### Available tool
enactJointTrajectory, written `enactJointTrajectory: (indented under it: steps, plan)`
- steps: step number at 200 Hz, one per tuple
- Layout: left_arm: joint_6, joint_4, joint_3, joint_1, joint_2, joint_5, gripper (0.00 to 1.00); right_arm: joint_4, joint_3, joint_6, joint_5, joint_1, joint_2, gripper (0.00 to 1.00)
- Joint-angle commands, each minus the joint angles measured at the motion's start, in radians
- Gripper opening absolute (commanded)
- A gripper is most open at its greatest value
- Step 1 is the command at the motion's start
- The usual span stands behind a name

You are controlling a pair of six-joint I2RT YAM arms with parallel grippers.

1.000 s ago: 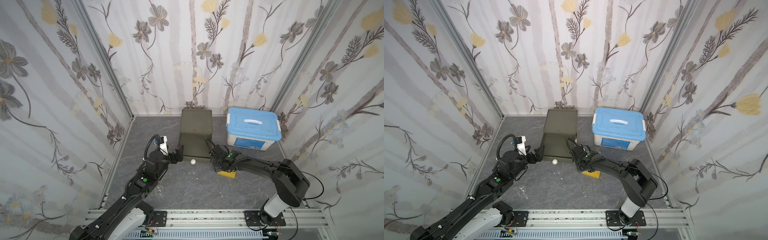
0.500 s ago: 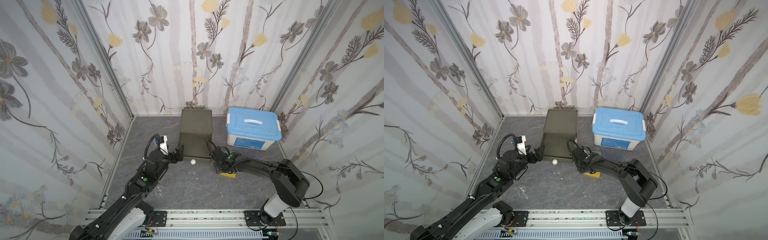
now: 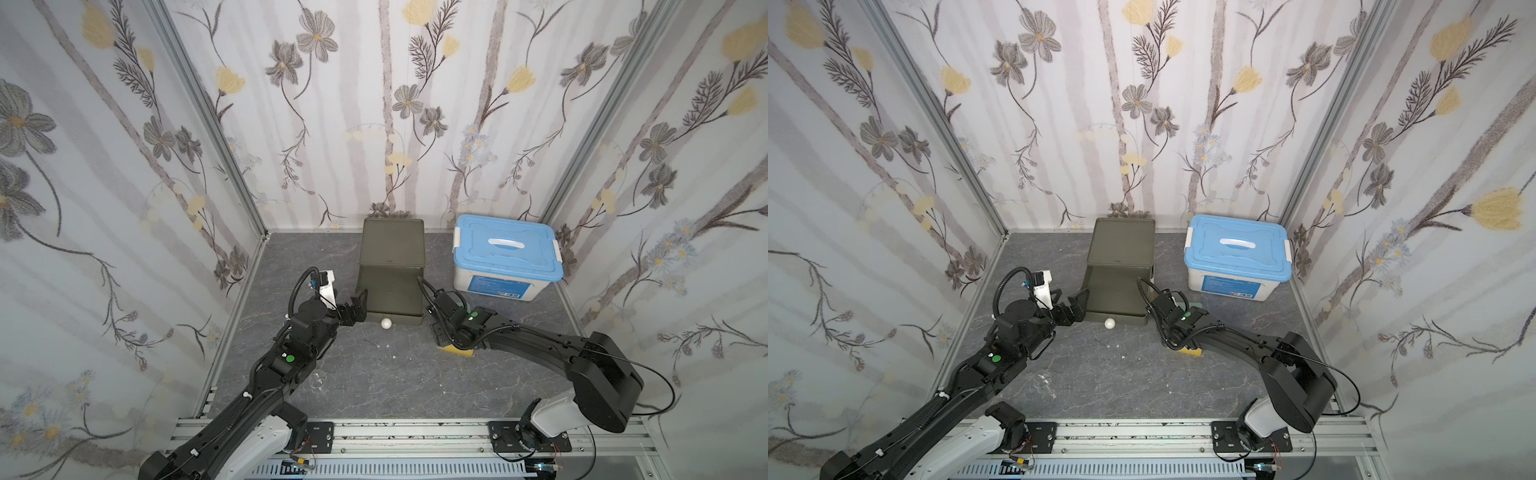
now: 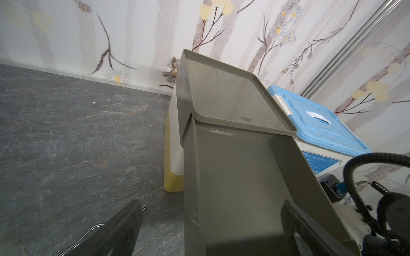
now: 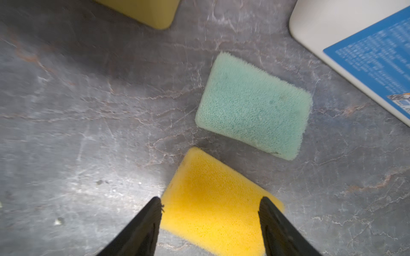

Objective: Take the sponge out of the drawer
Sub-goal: Close the drawer of the storage box.

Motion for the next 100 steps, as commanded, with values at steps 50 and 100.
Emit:
enactJointTrajectory:
  steps: [50, 100]
  plan:
    - [-0.023, -0.125, 0.049, -0.005, -0.045, 0.039, 1.00, 0.221, 0.014, -0.044, -0.037, -0.126, -0.229, 0.76]
    - [-0.142, -0.310, 0.058, -0.016, -0.106, 0.023, 1.00, 0.387, 0.166, -0.066, -0.044, -0.210, -0.100, 0.81]
